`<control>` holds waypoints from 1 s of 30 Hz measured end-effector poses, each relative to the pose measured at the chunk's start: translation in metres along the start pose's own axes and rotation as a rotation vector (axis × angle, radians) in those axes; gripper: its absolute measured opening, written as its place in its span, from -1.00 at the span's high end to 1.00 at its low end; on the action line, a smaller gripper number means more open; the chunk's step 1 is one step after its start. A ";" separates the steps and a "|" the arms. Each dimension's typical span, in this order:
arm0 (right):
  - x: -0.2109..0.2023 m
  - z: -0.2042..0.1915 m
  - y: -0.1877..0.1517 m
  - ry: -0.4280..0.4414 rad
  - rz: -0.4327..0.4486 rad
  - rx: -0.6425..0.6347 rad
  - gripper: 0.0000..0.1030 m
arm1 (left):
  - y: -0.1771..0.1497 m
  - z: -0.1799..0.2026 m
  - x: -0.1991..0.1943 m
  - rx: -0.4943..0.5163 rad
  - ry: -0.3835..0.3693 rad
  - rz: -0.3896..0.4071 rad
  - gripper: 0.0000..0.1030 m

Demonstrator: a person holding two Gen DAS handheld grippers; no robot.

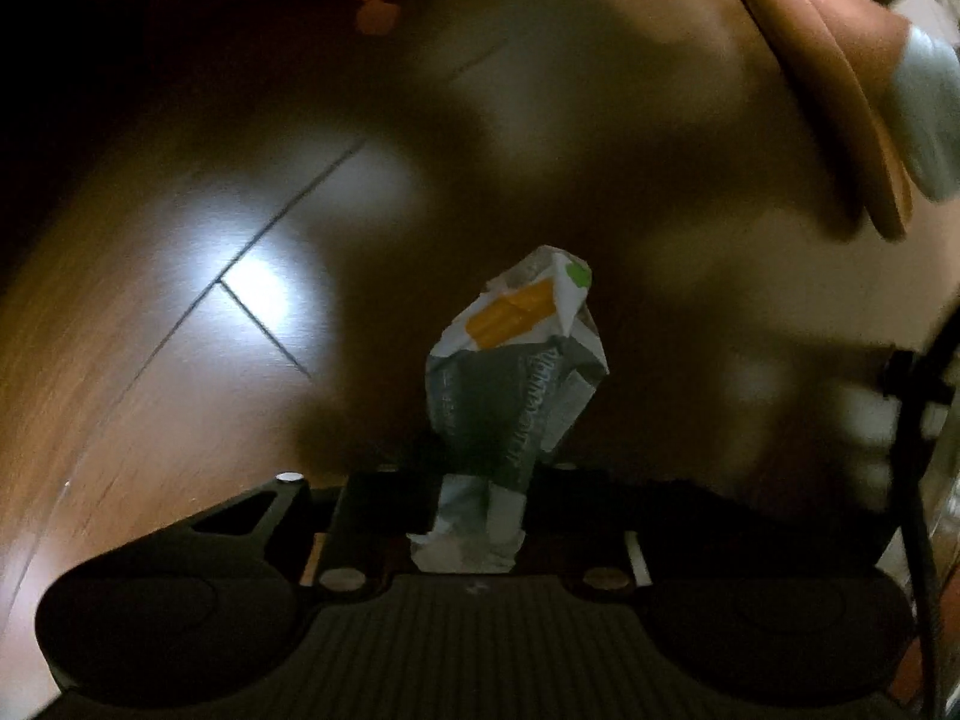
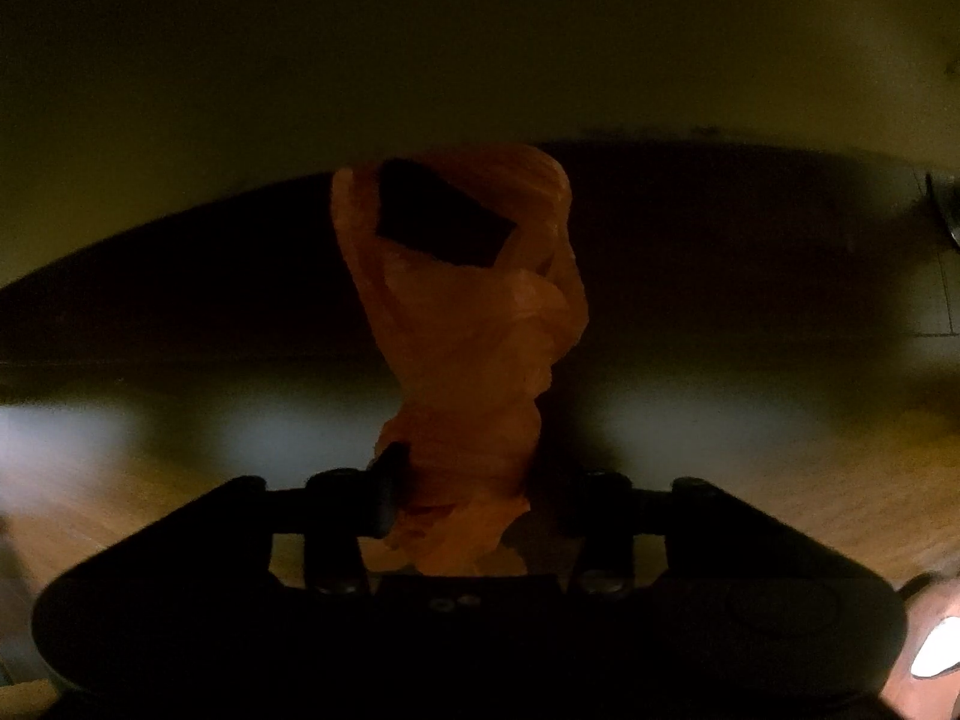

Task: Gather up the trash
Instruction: 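Grasp the red plastic bag with the right gripper while the left grasps the snack wrapper, then carry the red bag and snack wrapper out from under the bed over the teal bin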

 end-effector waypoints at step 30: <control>-0.238 -0.006 -0.088 0.047 0.052 -0.113 0.28 | -0.005 -0.033 -0.230 -0.277 0.162 0.175 0.76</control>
Point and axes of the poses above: each gripper's, at about its wrist camera, not at the fingertips, and x roughly the way its jaws point, z to its right, y to its top, the point moved 9 cm from there along x, roughly the way its jaws point, and after that the axes turned 15 degrees about x, right-handed, at the moved point
